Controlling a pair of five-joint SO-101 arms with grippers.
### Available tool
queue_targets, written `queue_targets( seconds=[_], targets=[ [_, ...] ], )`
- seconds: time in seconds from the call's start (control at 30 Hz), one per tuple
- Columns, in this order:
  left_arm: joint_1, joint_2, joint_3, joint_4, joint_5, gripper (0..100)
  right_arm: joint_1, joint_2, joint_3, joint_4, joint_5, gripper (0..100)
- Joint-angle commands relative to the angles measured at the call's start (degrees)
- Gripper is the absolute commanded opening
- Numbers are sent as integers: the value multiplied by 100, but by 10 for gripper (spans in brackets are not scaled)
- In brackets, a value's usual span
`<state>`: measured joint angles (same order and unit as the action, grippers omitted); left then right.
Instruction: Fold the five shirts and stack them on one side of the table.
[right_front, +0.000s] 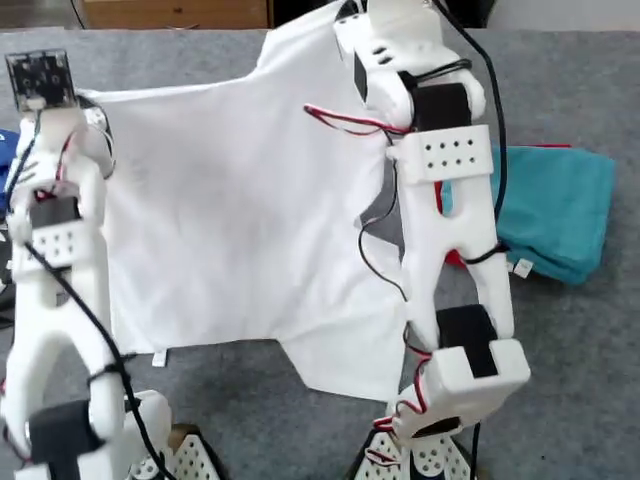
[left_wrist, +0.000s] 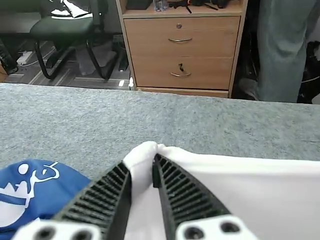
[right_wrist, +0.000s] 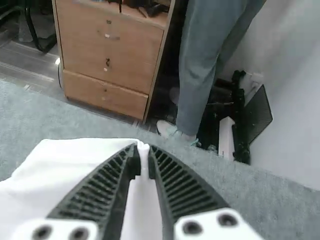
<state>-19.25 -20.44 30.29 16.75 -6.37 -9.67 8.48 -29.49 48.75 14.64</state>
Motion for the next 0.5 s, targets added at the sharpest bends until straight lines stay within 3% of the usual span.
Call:
queue_targets(
  seconds=[0.0,0.27,0.47],
  targets=[
    [-154,290,-787,273,-53,29,-53,145,-760,-158,53,14],
    [-198,334,-822,1160,-53,29,149,523,-927,448,88,14],
    [-198,176,-787,2716,-53,29,651,567,-769,1618,70,14]
  ],
)
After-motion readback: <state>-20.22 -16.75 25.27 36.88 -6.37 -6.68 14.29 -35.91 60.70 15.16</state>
